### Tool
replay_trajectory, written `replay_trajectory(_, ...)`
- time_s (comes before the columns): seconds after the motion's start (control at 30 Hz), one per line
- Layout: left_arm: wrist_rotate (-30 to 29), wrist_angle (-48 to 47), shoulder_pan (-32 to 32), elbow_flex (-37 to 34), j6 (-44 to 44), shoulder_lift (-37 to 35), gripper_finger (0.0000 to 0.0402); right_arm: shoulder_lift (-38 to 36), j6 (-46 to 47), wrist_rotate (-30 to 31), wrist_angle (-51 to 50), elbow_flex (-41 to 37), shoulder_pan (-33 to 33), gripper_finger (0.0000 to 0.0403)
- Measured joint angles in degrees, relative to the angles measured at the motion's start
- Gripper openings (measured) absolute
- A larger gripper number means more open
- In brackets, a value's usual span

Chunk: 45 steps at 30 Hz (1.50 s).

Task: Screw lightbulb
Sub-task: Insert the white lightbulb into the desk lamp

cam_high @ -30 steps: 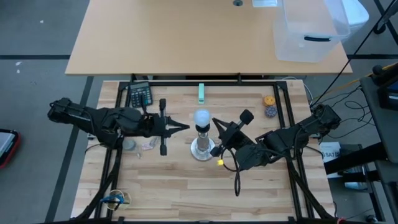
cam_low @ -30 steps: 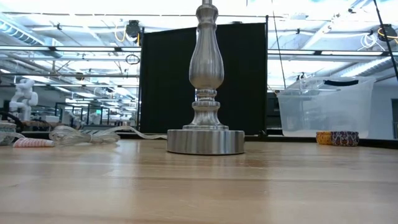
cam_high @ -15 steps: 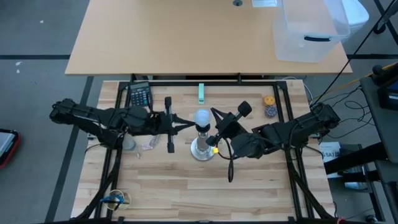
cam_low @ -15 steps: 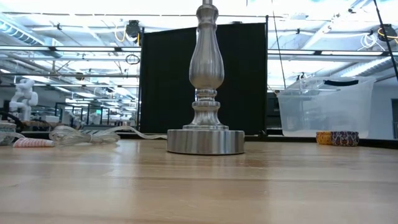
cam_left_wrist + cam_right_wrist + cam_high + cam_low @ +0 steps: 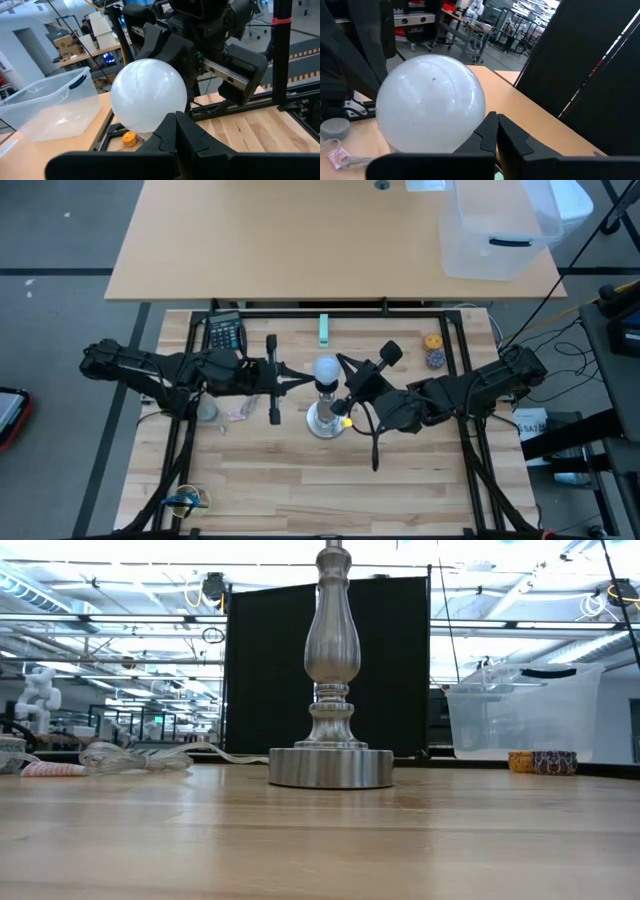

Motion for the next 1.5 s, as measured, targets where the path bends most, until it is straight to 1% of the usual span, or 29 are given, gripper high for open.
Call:
replay_trajectory(0.33,-0.58,-0.75,1.58,0.00,-0.12,-0.02,0.0001,-0.04,0.13,1.13,-0.36,0.00,2.95,0.0000)
replay_trajectory(0.5,-1.40,-0.78,2.91,0.00,-0.66,-0.02,0.0001,-0.11,2.34,1.28,-1.88,0.00,3.97,0.0000)
replay_trajectory(0.57,-2.23,-0.70,3.70,0.00,-1.28,-0.02,0.0001,-0.11,3.18,-0.10,-2.35,0.02,4.31,0.0000)
replay_trajectory(0.63,-1.74,0.50,4.57,0.00,-2.17,0.09,0.0001,0.10,3.33,-2.72,-2.48,0.04,4.89,0.0000)
replay_trajectory(0.93,-1.08,-1.58,6.56,-0.02,-3.50,0.55,0.0001,1.17,3.33,-2.80,-2.70,-0.09,6.58,0.0000)
replay_trajectory(1.17,-2.52,-3.01,5.21,-0.02,-3.46,-0.73,0.0001,1.14,4.00,-1.89,-3.15,-0.07,8.40,0.0000)
replay_trajectory(1.27,-2.56,-3.45,3.74,-0.02,-3.43,-1.82,0.0001,1.14,4.34,-0.28,-3.75,-0.04,8.99,0.0000)
replay_trajectory(1.37,-2.56,-3.29,2.19,0.02,-2.68,-1.90,0.0001,1.14,6.61,1.46,-6.45,-0.02,9.02,0.0000)
replay_trajectory(1.5,-2.54,-3.42,-0.01,0.02,-2.13,-1.82,0.0001,1.14,9.89,2.08,-9.38,0.02,8.76,0.0000)
